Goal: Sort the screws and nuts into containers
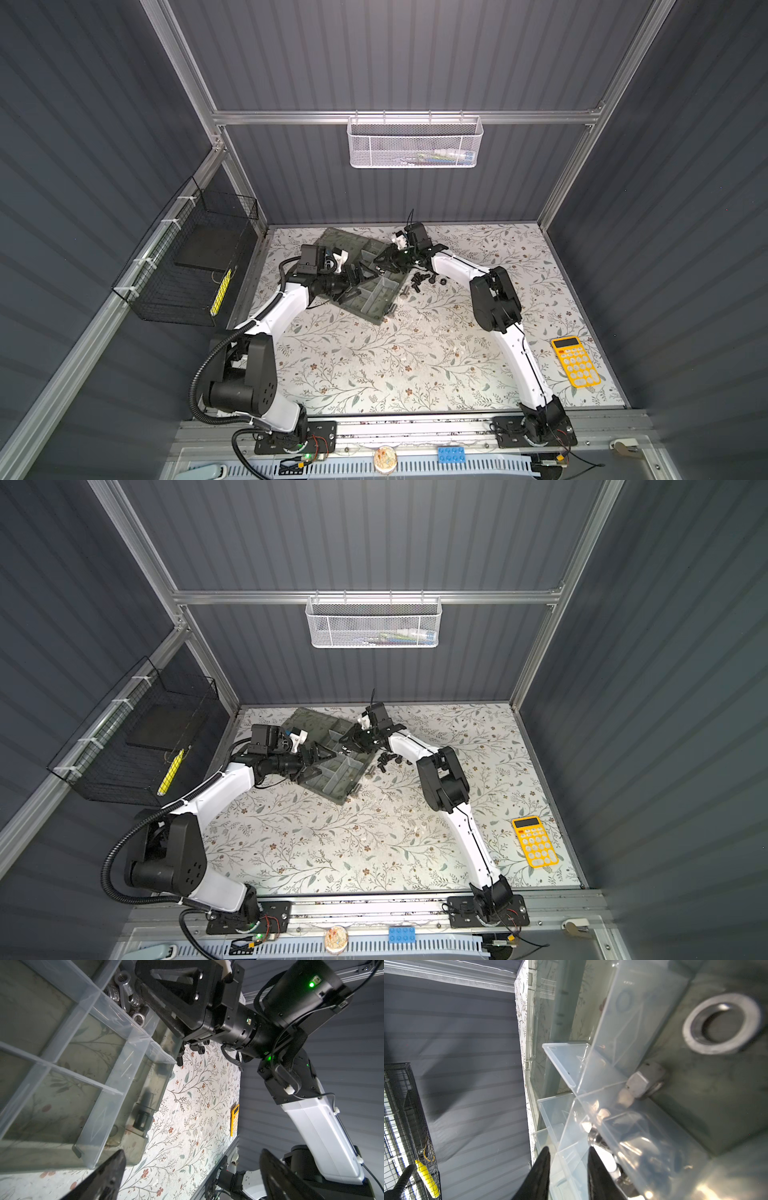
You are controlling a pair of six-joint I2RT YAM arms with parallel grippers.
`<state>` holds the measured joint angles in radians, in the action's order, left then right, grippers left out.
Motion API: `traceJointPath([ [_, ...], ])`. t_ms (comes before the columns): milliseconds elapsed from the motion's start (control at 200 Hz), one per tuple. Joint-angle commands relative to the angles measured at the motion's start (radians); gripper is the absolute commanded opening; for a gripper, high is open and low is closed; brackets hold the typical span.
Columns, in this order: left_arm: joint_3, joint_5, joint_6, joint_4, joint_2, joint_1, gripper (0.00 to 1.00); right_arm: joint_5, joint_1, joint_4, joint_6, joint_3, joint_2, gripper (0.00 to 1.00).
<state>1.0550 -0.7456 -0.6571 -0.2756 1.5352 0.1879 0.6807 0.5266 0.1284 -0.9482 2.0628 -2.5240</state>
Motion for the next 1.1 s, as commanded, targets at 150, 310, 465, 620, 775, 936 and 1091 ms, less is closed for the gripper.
traceJointPath([
  [150,0.0,-0.013,0.016,-0.029,-0.033,-0.007,1.0,-0.017,-0.002,0.026,0.049,-0.019,0.061,0.41],
  [310,0.0,-0.003,0.014,-0.036,-0.043,-0.007,1.0,-0.026,-0.009,0.045,0.083,-0.047,0.114,0.44],
  [465,0.0,0.003,0.012,-0.043,-0.058,-0.006,1.0,-0.043,-0.013,0.045,0.11,-0.105,0.18,0.49],
  [620,-0.019,-0.003,-0.014,-0.011,-0.08,-0.005,1.0,-0.054,-0.02,0.046,0.133,-0.172,0.256,0.58],
  [775,-0.041,0.006,-0.031,0.01,-0.097,0.002,1.0,-0.088,-0.024,0.049,0.167,-0.268,0.353,0.67],
  [936,-0.041,0.028,-0.029,0.009,-0.101,0.035,1.0,-0.141,-0.036,0.059,0.219,-0.402,0.468,0.77],
  [1091,-0.019,0.089,-0.014,-0.005,-0.087,0.113,1.0,-0.202,-0.048,0.096,0.283,-0.514,0.567,0.99],
])
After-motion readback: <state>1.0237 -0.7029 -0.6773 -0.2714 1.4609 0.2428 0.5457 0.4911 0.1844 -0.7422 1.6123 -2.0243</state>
